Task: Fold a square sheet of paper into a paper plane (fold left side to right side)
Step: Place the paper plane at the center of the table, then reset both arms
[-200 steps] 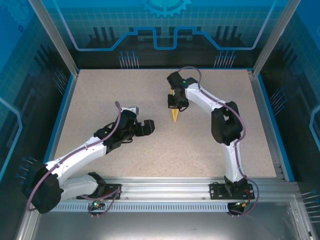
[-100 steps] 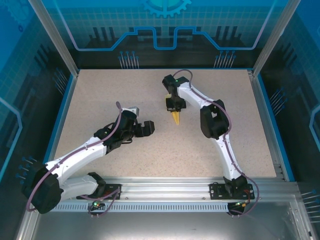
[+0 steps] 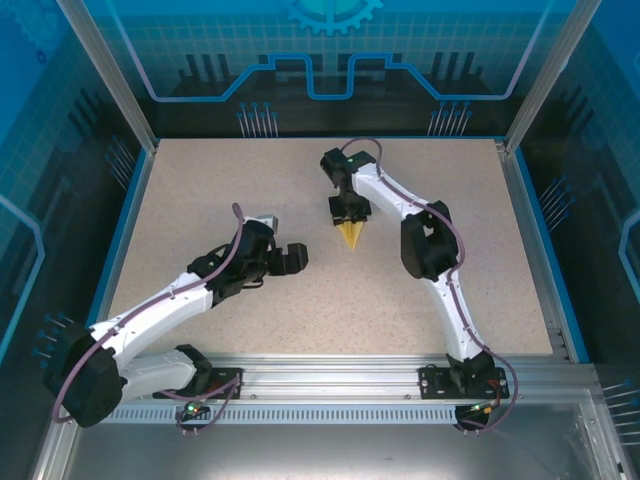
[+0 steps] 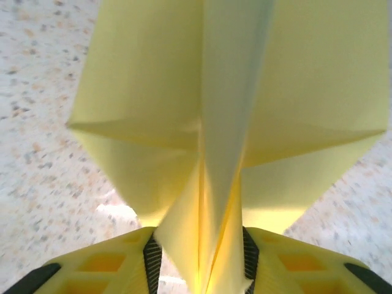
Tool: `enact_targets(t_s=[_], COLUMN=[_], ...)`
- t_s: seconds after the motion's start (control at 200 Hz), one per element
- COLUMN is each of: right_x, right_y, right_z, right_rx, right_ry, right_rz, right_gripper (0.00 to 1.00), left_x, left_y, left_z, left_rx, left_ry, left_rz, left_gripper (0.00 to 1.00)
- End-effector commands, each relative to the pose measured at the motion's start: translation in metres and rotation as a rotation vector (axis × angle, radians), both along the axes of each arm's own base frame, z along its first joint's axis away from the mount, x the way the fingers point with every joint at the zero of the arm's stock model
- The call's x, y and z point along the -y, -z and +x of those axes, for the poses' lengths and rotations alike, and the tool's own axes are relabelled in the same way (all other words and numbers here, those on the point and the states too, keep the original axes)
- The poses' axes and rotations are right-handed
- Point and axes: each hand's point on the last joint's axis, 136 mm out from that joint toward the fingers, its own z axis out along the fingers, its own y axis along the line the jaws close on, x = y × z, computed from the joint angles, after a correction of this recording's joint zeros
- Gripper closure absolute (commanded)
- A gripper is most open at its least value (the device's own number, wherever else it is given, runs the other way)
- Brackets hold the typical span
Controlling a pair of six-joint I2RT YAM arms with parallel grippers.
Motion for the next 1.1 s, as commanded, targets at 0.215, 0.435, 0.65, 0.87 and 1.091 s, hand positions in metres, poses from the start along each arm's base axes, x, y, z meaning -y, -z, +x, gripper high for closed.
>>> enact_targets(t_s=[0.215, 0.435, 0.65, 0.87, 1.091], right_x=[0.031, 0.098, 0.176, 0.223, 0.235], right_y=[-0.148, -0.176, -0.149, -0.09, -0.049], right_z=[-0.046, -0.082, -0.097, -0.086, -0.063], right_rx=[0.278, 0.517, 0.721, 0.862, 0.915], right_ry=[-0.081, -0.049, 0.096, 0.14, 0.139], right_rz=[0.05, -0.002, -0.015, -0.058, -0.061], right_gripper=[0.37, 0.18, 0.0, 0.0, 0.01], left_x=[-0.026, -0.079, -0.132, -0.16, -0.194], left_y=[-0.039, -0.068, -0.078, -0.049, -0.004], left_z=[0.013, 0.022, 0.026, 0.033, 0.037], left_rx=[0.074, 0.236, 0.464, 0.481, 0.478], left_ry=[-0.119, -0.309, -0.447, -0.443, -0.487], left_rz=[0.029, 0.119, 0.363, 0.542, 0.49], left_gripper=[0.01, 0.01, 0.02, 0.01, 0.02])
